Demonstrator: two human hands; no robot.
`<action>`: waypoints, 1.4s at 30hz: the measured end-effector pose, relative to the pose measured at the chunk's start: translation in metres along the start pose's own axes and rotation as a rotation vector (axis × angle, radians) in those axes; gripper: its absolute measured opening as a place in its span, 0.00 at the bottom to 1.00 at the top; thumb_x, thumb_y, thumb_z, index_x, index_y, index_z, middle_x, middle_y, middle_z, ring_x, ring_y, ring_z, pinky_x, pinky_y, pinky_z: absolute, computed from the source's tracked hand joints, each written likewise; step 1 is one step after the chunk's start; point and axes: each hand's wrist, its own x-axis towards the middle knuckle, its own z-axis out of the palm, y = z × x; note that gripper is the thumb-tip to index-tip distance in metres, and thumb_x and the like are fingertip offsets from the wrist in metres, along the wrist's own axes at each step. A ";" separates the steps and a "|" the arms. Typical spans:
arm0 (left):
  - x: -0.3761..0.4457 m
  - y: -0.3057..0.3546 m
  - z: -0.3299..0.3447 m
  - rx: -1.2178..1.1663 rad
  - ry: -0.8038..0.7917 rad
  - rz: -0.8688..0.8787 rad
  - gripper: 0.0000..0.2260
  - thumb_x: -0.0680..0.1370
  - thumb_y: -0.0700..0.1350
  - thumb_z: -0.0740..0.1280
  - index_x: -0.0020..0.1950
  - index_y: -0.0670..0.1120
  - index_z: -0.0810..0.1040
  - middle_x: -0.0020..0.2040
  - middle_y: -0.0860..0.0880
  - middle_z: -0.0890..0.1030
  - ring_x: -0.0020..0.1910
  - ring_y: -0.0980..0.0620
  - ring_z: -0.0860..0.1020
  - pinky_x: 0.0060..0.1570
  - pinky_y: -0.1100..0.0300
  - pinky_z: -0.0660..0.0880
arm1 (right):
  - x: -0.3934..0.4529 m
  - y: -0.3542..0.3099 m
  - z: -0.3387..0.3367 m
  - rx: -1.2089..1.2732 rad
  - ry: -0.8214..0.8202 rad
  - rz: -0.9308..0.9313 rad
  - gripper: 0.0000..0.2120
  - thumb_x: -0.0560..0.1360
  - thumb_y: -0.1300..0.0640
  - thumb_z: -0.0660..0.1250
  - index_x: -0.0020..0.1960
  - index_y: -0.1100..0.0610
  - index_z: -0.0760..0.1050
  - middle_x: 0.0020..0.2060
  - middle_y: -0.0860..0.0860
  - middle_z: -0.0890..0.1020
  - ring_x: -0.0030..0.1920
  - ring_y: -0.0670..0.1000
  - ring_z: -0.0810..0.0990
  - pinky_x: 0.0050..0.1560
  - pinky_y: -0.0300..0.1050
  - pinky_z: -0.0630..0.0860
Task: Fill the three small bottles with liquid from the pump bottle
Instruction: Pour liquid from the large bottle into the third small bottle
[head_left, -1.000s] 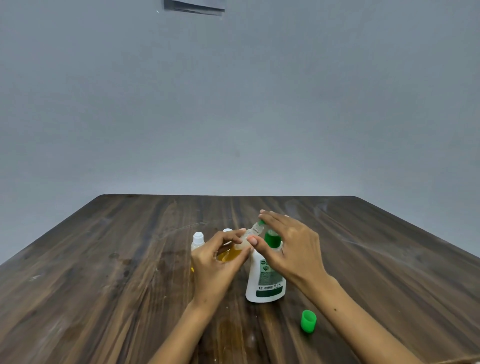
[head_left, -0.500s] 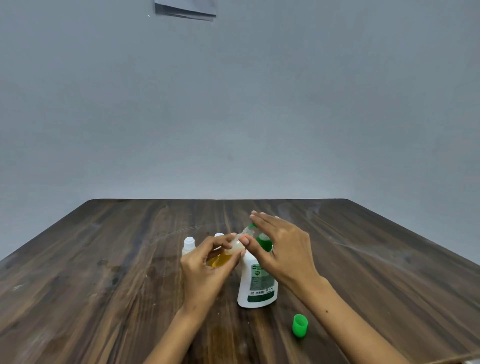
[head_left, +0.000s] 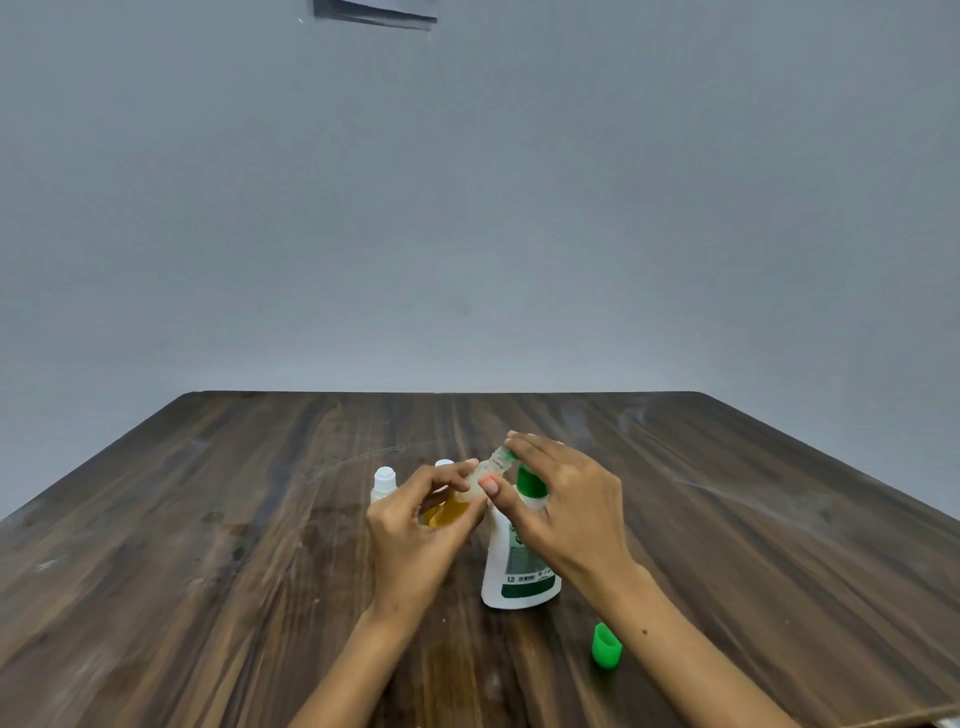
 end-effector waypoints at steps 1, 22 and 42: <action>-0.001 0.001 0.000 -0.007 0.003 -0.001 0.10 0.68 0.43 0.76 0.43 0.38 0.81 0.48 0.49 0.86 0.50 0.59 0.83 0.47 0.66 0.79 | 0.000 0.001 0.000 0.000 0.001 -0.006 0.37 0.74 0.27 0.47 0.53 0.53 0.83 0.52 0.47 0.83 0.52 0.47 0.82 0.49 0.35 0.70; -0.001 0.002 0.002 -0.018 0.014 -0.028 0.09 0.69 0.42 0.77 0.43 0.38 0.82 0.47 0.51 0.85 0.49 0.60 0.83 0.47 0.67 0.79 | 0.002 0.000 0.000 0.005 -0.012 -0.015 0.37 0.73 0.27 0.48 0.53 0.54 0.83 0.51 0.47 0.84 0.52 0.46 0.81 0.50 0.34 0.69; 0.000 0.006 0.001 -0.037 0.001 -0.031 0.12 0.68 0.48 0.76 0.43 0.40 0.82 0.46 0.54 0.85 0.48 0.59 0.84 0.47 0.68 0.78 | 0.005 -0.003 -0.008 0.002 -0.072 -0.009 0.37 0.71 0.25 0.52 0.54 0.54 0.82 0.51 0.46 0.84 0.51 0.45 0.81 0.48 0.33 0.69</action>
